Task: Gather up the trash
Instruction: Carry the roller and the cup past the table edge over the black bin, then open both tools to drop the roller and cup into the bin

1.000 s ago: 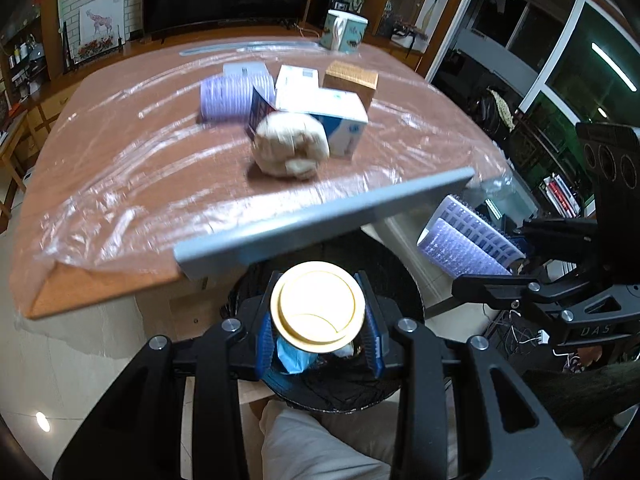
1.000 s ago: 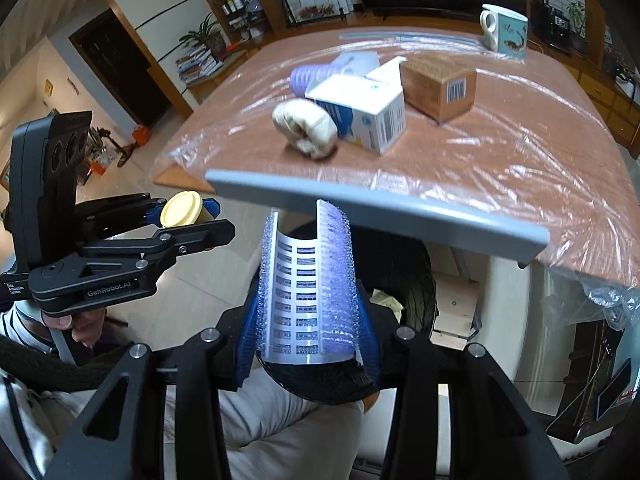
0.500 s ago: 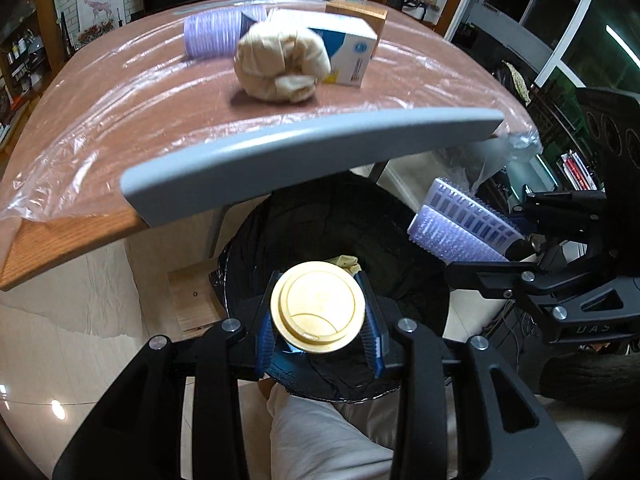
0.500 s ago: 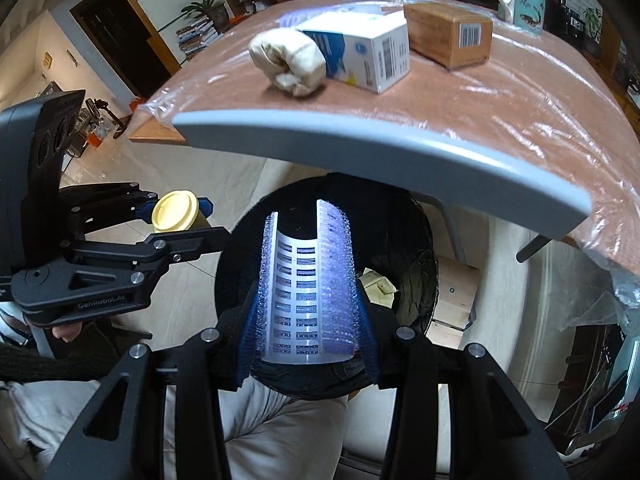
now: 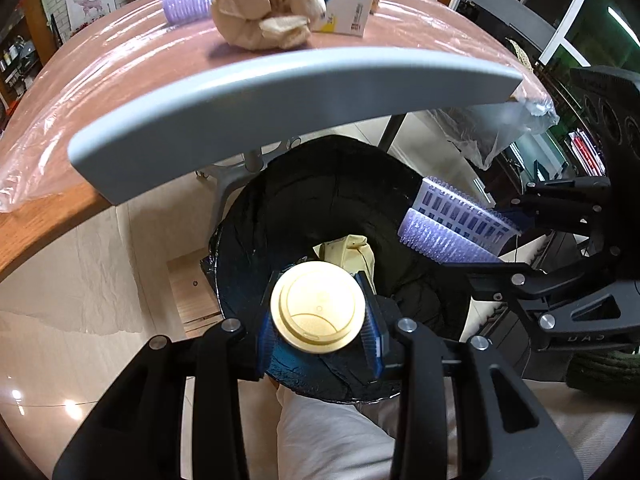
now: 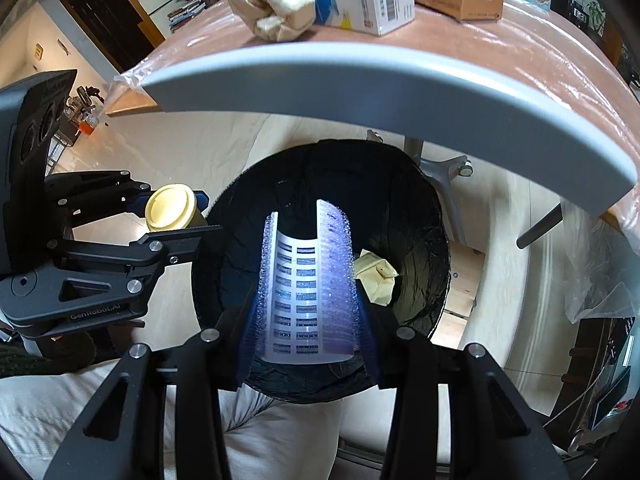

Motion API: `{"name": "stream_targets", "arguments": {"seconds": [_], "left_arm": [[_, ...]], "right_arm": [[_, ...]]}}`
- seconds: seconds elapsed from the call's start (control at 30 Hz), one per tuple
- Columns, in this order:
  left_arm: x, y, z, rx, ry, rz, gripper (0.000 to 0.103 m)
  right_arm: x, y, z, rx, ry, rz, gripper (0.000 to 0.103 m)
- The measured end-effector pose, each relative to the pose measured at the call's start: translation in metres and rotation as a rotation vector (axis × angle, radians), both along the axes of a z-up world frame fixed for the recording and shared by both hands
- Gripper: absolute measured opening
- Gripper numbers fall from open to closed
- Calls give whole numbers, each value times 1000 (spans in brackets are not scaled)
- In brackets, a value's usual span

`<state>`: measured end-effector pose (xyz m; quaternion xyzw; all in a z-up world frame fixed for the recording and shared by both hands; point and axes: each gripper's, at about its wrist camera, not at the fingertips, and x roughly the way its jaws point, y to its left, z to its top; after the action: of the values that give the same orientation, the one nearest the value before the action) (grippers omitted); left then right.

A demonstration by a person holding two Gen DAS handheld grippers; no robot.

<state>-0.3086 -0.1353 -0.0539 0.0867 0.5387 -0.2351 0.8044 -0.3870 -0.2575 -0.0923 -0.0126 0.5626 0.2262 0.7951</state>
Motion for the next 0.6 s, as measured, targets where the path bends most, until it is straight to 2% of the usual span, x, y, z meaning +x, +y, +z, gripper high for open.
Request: {"name": "stream_targets", "arguments": {"seconds": [0.6], "left_arm": [[8,-9,-20,55,29,-1,37]], "right_arm": [[8,6,-20,-43,24,-13,42]]}}
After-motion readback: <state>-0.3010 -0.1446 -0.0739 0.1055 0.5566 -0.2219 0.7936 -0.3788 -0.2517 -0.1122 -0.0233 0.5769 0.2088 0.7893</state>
